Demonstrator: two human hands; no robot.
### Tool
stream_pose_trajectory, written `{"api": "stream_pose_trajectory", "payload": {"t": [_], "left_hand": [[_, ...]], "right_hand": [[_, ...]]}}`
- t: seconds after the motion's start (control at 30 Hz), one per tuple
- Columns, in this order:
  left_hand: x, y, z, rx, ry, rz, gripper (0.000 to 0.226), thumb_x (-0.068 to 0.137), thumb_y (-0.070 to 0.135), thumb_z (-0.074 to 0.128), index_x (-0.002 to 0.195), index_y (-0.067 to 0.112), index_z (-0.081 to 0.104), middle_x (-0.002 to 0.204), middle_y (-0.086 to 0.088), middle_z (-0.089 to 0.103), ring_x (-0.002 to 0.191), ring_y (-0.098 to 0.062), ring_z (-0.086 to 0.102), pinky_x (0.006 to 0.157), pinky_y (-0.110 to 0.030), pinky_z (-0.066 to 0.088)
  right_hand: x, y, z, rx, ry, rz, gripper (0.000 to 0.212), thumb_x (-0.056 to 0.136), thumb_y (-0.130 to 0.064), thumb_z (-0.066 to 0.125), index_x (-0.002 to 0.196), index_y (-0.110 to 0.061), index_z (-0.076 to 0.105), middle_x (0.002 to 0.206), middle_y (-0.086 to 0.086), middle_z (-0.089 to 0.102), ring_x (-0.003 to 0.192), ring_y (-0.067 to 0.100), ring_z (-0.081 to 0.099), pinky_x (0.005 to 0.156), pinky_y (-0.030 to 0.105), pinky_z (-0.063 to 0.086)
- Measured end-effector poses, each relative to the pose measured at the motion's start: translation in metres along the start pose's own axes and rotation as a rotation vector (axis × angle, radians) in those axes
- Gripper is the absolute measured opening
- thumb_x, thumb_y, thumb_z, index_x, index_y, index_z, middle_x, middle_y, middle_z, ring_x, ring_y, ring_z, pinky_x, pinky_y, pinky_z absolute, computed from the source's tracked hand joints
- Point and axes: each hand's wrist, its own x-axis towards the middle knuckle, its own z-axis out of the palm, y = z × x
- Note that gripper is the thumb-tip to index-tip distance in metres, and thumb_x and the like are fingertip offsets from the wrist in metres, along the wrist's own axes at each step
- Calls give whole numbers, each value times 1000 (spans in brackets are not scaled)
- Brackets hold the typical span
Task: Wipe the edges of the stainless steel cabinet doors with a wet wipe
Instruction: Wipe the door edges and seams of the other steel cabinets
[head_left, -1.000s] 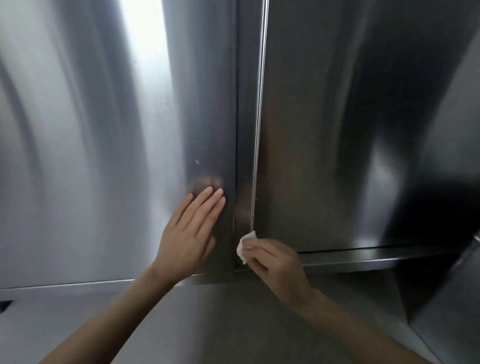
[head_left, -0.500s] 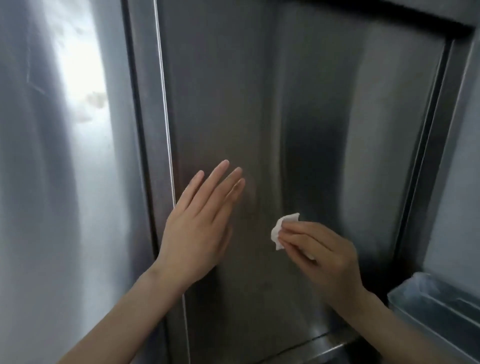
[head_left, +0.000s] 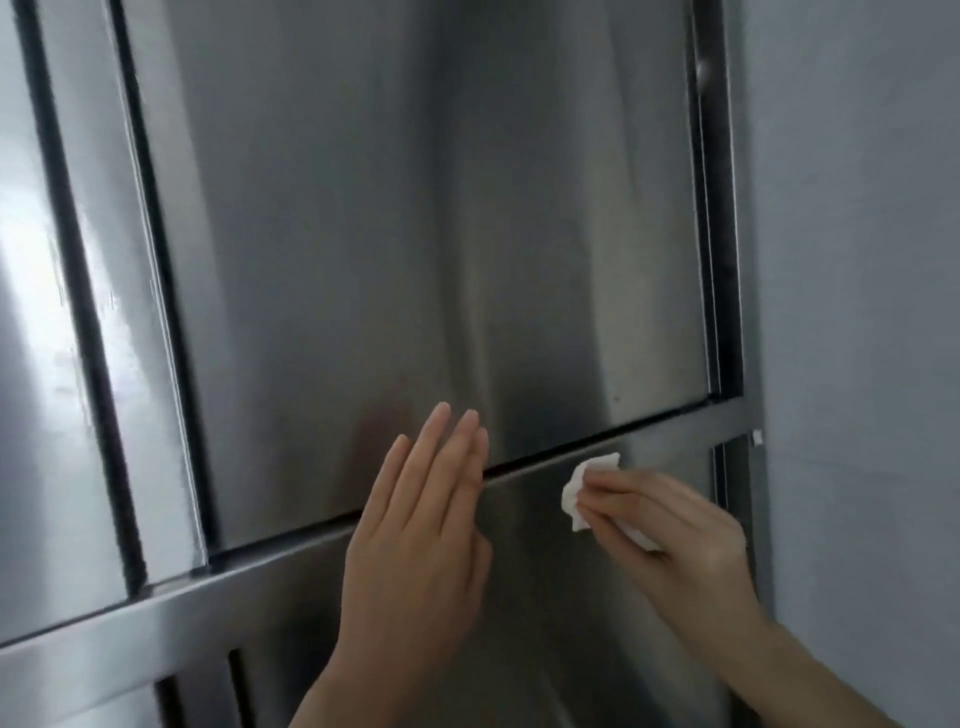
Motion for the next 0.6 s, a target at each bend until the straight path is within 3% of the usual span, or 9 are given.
{"api": "stream_pose_trajectory", "payload": {"t": [0.23, 0.4, 0.6], "left_hand": [[151, -35, -53, 77, -139, 44, 62, 74, 19, 40, 131, 2, 58, 142, -9, 52, 135, -28, 44, 108, -44, 31], [266, -66, -99, 103, -145, 98, 65, 69, 20, 71, 130, 4, 59, 140, -10, 54, 134, -28, 47, 107, -50, 42], [355, -95, -145, 187, -167, 144, 62, 76, 30, 69, 133, 8, 58, 139, -7, 55, 134, -24, 47, 111, -44, 38]], "right_hand": [[164, 28, -27, -51, -15, 13, 15, 84, -15, 67, 77, -4, 74, 92, 0, 71, 87, 7, 65, 77, 26, 52], [289, 38, -41, -90, -23, -8, 14, 84, -14, 68, 75, -4, 73, 92, 0, 72, 85, 8, 66, 78, 23, 52], [389, 32, -63, -214, -67, -92, 3, 80, -8, 74, 78, -6, 73, 94, 1, 72, 83, 14, 67, 76, 26, 53]]}}
